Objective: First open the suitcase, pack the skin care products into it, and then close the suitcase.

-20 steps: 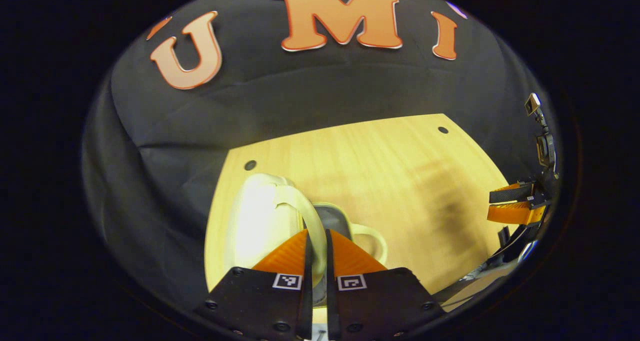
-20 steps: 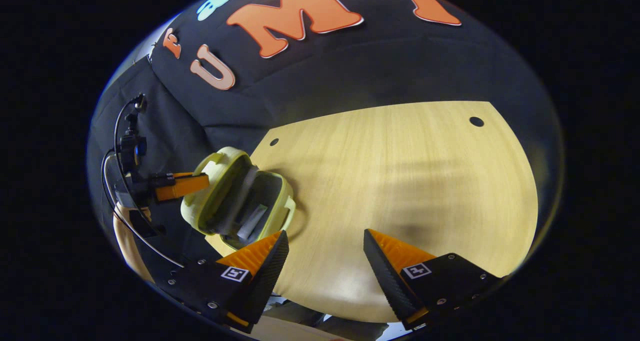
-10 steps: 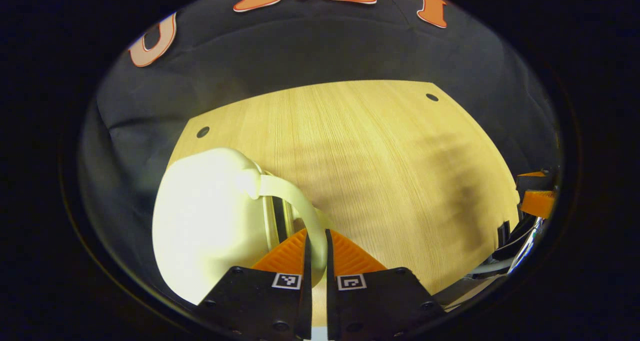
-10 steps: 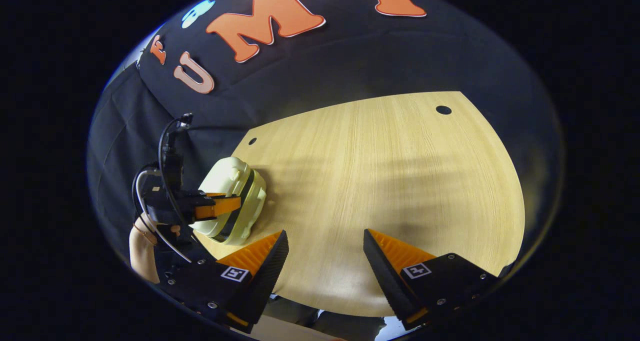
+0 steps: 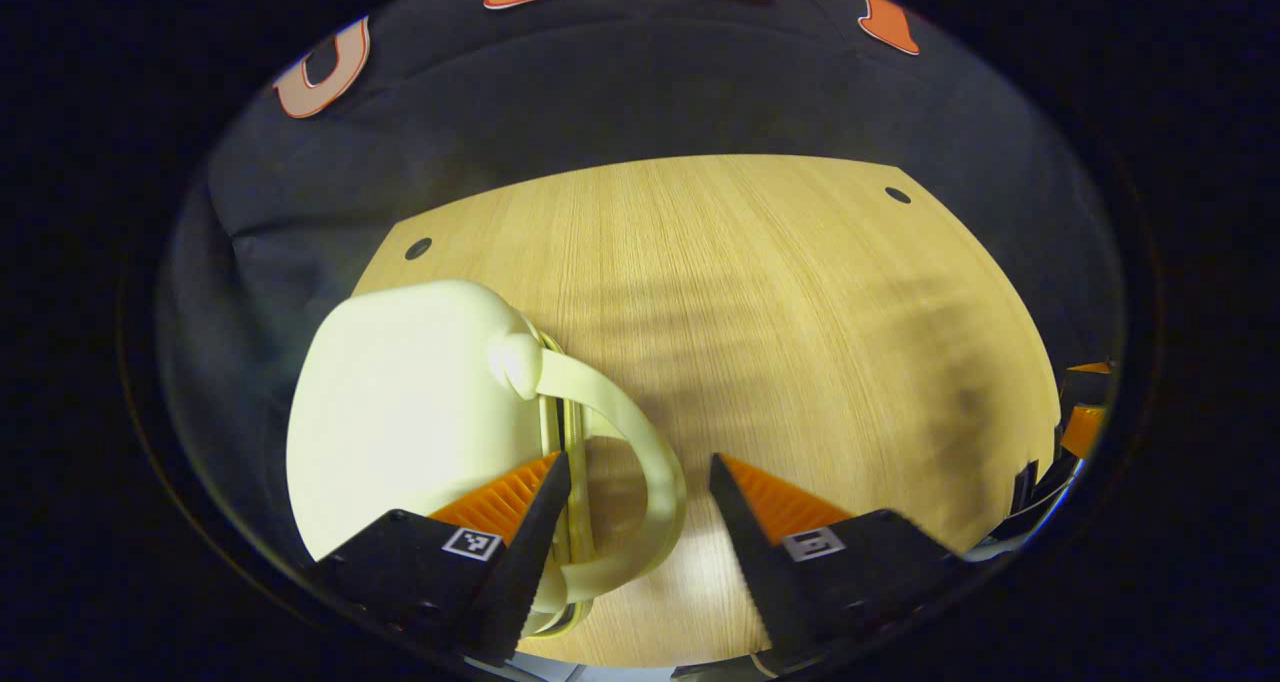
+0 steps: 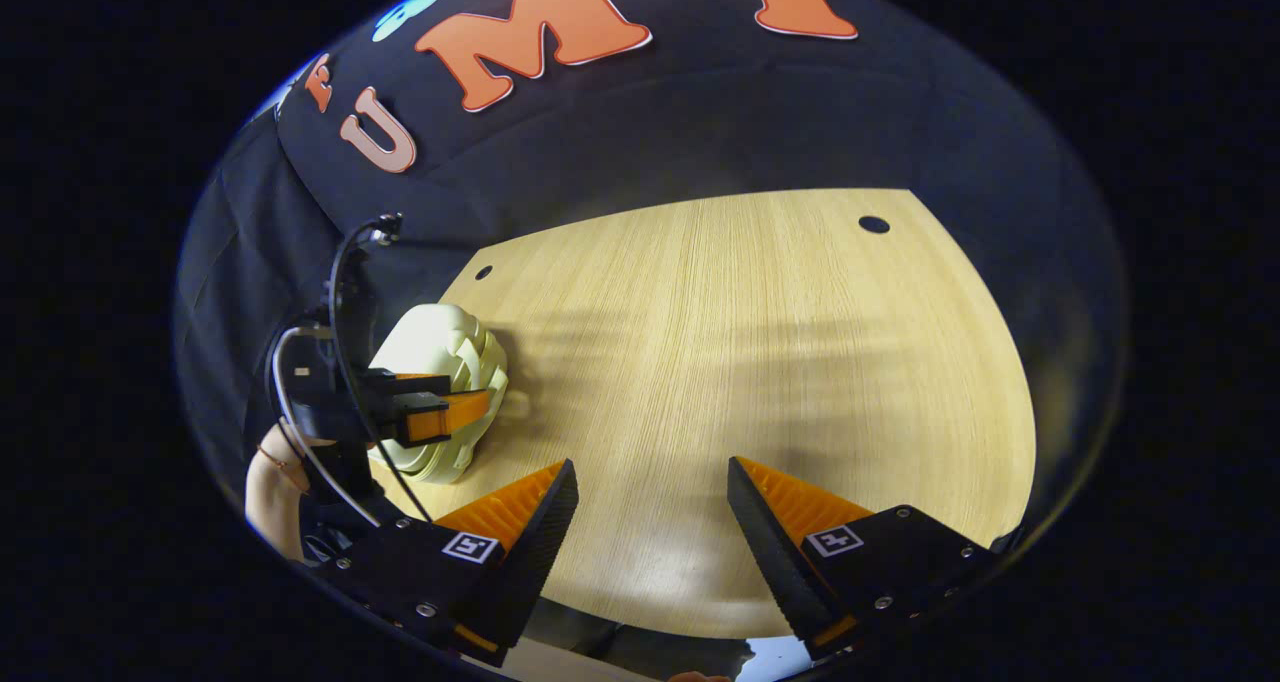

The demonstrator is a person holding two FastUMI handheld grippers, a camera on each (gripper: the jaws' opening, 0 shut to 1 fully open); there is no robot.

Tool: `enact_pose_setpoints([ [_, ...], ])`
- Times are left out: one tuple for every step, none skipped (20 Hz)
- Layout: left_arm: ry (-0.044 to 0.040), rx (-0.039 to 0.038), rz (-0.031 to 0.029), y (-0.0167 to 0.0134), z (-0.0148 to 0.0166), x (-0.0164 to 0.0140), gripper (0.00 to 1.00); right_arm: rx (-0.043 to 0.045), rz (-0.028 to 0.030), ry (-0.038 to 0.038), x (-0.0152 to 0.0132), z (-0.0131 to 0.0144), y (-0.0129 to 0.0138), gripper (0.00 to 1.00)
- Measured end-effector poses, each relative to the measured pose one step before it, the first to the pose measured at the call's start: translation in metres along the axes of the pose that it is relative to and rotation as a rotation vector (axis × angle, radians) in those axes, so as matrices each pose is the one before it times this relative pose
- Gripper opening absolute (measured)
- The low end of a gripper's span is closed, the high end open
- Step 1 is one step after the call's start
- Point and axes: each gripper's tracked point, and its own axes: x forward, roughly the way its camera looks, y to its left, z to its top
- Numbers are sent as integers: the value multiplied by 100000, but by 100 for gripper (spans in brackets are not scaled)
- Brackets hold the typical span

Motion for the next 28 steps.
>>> enact_pose_setpoints([
  [-6154,-90,303,80,1611,-1383,98,-952,-1975,-3824,-279,1027,167,96],
  [-7057,394,606,216,2047,-1413,97,-580,-2115,-4764,-235,1283,34,96],
  [-7544,335,532,65,2519,-1866,98,-282,-1784,-5664,-411,1770,112,96],
  [-7291,-250,296,291,2183,-1229,98,222,-1406,-6389,-659,1675,57,96],
  [-7111,-1071,321,348,2487,-1607,98,1234,-1927,-6029,-528,1958,69,96],
  [-7303,-1602,460,351,2412,-1222,98,1575,-1229,-5998,-431,1596,201,96],
  [-8143,-2243,115,365,2752,-1161,97,1096,-644,-6095,-377,1853,374,96],
  [-7251,-2359,-1024,25,2133,-795,97,-88,-602,-6388,-413,1702,408,96],
  [-5116,-2373,-867,-149,2102,-721,97,-1890,-1537,-6410,-464,1614,313,96],
  [-3829,-1765,-767,-218,486,-483,97,-2994,-1977,-5805,-901,1666,406,95],
  [-2571,-1053,-1108,-212,652,180,97,-2984,-1903,-5239,-490,1321,10,96],
  [-2828,-615,-121,331,932,-396,97,-2241,-994,-5044,-91,1314,108,95],
  [-3769,-452,1479,800,1061,-705,97,-1549,-403,-4403,-617,787,-3,95],
  [-2827,504,203,516,754,-574,97,-622,573,-3163,-185,322,117,95],
  [-2491,800,339,495,770,-289,97,-136,-27,-1936,-472,347,252,95],
  [-2052,641,152,384,681,-395,98,-138,152,-1173,-101,306,635,95],
  [-1482,254,414,575,636,-242,98,-235,-49,-523,-129,29,328,95],
  [-1737,-275,1104,476,345,-272,97,-180,-171,49,43,84,658,95],
  [-2455,-583,1732,713,381,-339,98,83,-113,520,-16,-133,416,95],
  [-2789,-686,951,509,611,-177,98,620,436,507,-71,-183,-130,95],
  [-1997,-546,727,315,341,-323,98,733,476,55,-112,183,129,95],
  [-1992,-267,468,116,355,-408,97,319,260,-60,-158,64,253,95],
  [-1729,105,426,161,347,-342,97,-206,-212,-169,3,115,74,95],
  [-702,435,522,235,279,-293,97,-678,-163,-493,220,199,-84,95],
  [47,158,1073,281,-60,-175,98,-561,422,-496,194,197,23,95],
  [217,-146,768,124,-11,-92,98,-159,1115,-396,140,243,166,95],
  [497,-360,744,-20,127,-63,98,356,1268,68,242,133,140,95],
  [3,-239,796,91,178,-62,98,614,1343,497,401,-70,154,95],
])
